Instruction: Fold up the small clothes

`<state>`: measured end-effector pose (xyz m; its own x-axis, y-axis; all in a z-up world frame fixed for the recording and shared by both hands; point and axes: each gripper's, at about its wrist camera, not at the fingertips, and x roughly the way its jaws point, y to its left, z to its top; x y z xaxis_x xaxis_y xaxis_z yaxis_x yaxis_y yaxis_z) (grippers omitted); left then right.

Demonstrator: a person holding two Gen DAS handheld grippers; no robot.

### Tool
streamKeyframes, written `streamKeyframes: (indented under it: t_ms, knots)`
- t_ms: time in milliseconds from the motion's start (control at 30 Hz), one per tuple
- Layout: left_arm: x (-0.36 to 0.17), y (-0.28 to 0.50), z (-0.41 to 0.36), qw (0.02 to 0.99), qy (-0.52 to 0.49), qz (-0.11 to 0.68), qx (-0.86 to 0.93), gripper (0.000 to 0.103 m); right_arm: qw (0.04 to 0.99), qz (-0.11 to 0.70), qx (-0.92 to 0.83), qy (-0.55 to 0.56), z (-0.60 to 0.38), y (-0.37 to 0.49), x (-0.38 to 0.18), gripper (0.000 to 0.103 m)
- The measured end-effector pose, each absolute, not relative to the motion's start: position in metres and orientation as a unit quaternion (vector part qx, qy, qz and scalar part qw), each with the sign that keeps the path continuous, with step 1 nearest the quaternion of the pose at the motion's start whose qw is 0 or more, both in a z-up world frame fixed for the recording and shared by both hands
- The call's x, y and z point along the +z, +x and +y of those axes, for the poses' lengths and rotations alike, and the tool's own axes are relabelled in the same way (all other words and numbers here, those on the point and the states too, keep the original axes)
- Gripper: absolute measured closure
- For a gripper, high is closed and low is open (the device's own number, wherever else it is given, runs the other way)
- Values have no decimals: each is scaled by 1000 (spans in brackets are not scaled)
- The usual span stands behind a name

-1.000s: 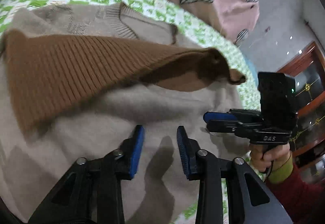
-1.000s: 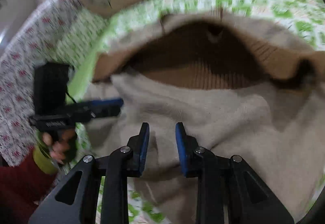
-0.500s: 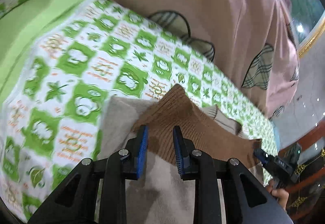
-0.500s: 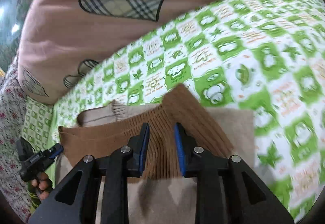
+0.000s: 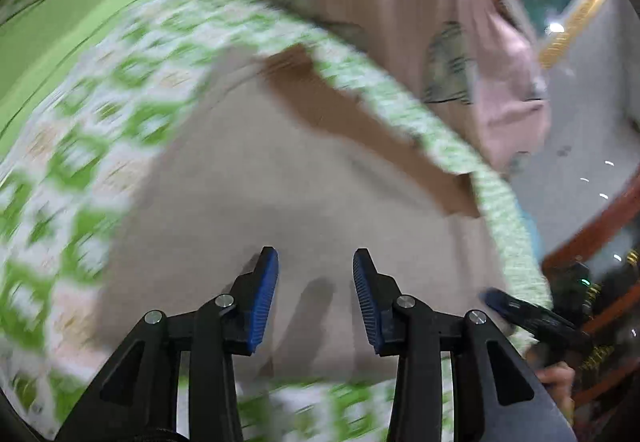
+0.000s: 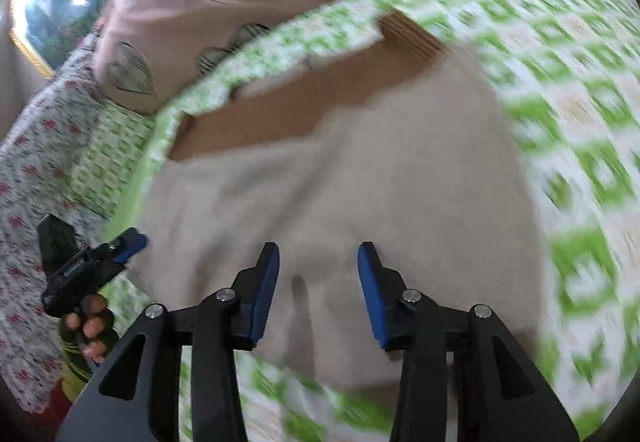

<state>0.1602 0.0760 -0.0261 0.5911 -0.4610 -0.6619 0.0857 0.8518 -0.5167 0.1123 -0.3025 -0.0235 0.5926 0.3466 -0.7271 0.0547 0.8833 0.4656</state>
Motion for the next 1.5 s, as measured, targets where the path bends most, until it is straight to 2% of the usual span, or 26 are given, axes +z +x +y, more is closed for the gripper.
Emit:
streamKeyframes:
  t_ms: [133, 267, 400, 633, 700, 1033, 1167, 1233, 1267, 1300, 1400, 1500]
  knots:
    - [-42, 139, 115, 849, -280, 421, -152, 68, 865, 437, 45, 240, -333, 78, -26, 64]
    - [-38, 120, 120, 854, -272, 422, -137, 68, 866, 429, 31, 256, -350, 58, -21, 64]
    - [-34, 100, 122, 850, -291, 420, -130, 55, 871, 420, 21, 253, -349, 50, -13, 62]
    - [-39, 70, 108, 838, -321, 424, -120, 50, 876, 408, 32, 256, -333, 33, -4, 60]
    - [-44, 70, 102, 833, -329, 429, -121, 46, 874, 408, 40, 260, -330, 29, -4, 60]
    - [-58, 121, 122, 813, -412, 403, -85, 46, 868, 415, 71, 265, -310, 23, -6, 56]
    - [-54, 144, 126, 819, -410, 395, -71, 50, 868, 414, 75, 264, -309, 25, -4, 55]
    - [-52, 156, 125, 824, -399, 396, -66, 60, 867, 414, 78, 267, -310, 28, -3, 54]
    - [-49, 162, 123, 828, -390, 398, -64, 76, 866, 413, 80, 268, -311, 30, -2, 54]
    - [-47, 166, 120, 830, -383, 400, -65, 83, 866, 413, 82, 269, -312, 32, -2, 54]
    - [-23, 166, 105, 854, -349, 380, -70, 89, 866, 412, 88, 271, -315, 39, 1, 54]
    - [13, 161, 72, 878, -304, 352, -112, 90, 867, 405, 95, 274, -323, 49, 5, 54]
